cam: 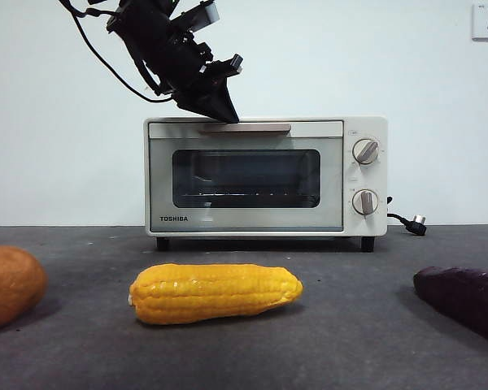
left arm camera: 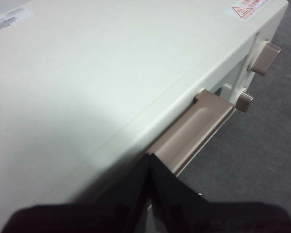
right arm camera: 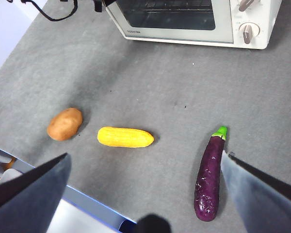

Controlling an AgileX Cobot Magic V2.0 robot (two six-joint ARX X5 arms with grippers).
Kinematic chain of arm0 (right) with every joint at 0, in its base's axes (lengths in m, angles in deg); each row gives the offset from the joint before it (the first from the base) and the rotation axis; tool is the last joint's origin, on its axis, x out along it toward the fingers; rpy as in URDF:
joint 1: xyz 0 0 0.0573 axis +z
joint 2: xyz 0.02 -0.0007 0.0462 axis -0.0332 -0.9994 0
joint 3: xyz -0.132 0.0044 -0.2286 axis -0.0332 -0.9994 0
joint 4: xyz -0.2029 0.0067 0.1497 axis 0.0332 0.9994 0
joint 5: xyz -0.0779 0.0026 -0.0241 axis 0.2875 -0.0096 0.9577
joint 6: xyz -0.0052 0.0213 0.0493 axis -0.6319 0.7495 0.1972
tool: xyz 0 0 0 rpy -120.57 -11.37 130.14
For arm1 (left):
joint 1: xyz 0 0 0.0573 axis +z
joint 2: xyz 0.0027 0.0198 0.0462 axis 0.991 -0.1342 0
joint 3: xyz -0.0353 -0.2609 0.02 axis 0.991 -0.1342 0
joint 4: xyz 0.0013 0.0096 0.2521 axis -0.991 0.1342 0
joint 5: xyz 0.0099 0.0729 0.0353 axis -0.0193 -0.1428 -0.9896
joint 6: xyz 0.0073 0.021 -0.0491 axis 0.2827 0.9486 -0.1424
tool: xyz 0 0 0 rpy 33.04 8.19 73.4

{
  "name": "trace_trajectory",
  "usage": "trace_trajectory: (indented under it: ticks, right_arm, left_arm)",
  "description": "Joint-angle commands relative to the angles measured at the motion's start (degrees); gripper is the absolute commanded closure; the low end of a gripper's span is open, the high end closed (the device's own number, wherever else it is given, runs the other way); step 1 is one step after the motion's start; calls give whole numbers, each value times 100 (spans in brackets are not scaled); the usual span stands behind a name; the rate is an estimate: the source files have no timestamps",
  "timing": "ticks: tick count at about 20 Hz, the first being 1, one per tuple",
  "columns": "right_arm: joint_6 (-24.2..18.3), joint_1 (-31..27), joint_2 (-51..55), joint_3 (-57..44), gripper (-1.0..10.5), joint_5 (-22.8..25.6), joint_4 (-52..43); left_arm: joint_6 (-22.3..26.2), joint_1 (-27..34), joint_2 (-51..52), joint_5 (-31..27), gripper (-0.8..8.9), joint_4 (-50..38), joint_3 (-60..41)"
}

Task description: Take the eggplant from the table,put the eggplant in the oven

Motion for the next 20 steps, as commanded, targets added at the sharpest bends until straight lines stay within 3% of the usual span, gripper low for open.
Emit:
trace_trajectory:
  ticks: [1, 13, 20]
  right_arm:
    - [-37, 11, -46, 20, 379, -20, -61]
    - [-37, 11, -116, 20, 379, -22, -122]
    - [-35, 11, -186, 20, 379, 17, -151]
  left_arm:
    - [50, -79, -188, 192, 819, 243, -50]
    - [68, -369, -374, 291, 819, 793, -52]
    - [59, -966, -457, 730, 819, 1075, -52]
